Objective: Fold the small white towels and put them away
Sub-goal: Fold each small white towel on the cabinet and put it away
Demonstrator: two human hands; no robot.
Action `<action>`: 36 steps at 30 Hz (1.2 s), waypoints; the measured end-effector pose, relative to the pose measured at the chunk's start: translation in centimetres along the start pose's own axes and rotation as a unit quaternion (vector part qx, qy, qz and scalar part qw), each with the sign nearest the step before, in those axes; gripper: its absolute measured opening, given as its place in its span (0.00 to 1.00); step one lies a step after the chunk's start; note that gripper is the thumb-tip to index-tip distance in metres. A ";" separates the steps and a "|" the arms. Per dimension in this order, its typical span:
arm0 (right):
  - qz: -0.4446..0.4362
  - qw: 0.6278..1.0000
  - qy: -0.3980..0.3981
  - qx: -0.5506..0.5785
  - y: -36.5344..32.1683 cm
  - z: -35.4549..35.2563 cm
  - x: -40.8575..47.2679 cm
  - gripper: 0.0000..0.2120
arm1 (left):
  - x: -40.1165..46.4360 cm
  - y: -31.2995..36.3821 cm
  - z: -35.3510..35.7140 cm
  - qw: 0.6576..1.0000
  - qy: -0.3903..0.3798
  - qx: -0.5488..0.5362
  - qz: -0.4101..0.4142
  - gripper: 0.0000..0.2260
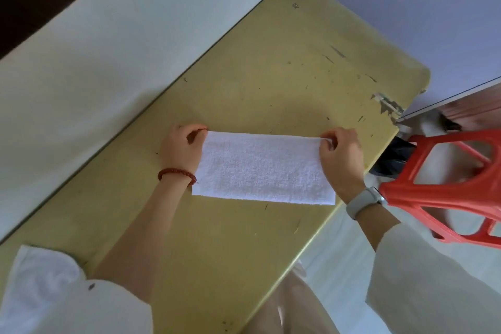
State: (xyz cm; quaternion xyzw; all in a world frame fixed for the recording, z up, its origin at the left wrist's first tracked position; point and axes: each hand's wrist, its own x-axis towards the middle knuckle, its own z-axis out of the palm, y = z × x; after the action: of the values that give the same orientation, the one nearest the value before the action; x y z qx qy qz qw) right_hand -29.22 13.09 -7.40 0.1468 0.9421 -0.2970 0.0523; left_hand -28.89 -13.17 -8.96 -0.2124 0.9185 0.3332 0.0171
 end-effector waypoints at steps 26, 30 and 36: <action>-0.208 0.944 -0.004 -0.254 3.7 1.8 -5.4 0.22 | -5.0 -0.5 2.1 0.948 0.024 0.248 0.197 0.11; -0.219 0.946 0.034 -0.237 2.8 2.0 -5.7 0.20 | -6.2 0.0 0.9 0.981 0.047 0.172 -0.078 0.15; -0.236 0.941 0.003 -0.242 2.2 4.1 -5.9 0.22 | -5.0 1.5 0.5 0.971 -0.031 0.169 -0.168 0.18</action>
State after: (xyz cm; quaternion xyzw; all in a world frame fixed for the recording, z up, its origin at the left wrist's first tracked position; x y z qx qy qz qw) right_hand -22.88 11.04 -10.83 -0.0956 0.9933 -0.0632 0.0114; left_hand -24.95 -9.95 -7.56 -0.3472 0.9115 0.1724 0.1373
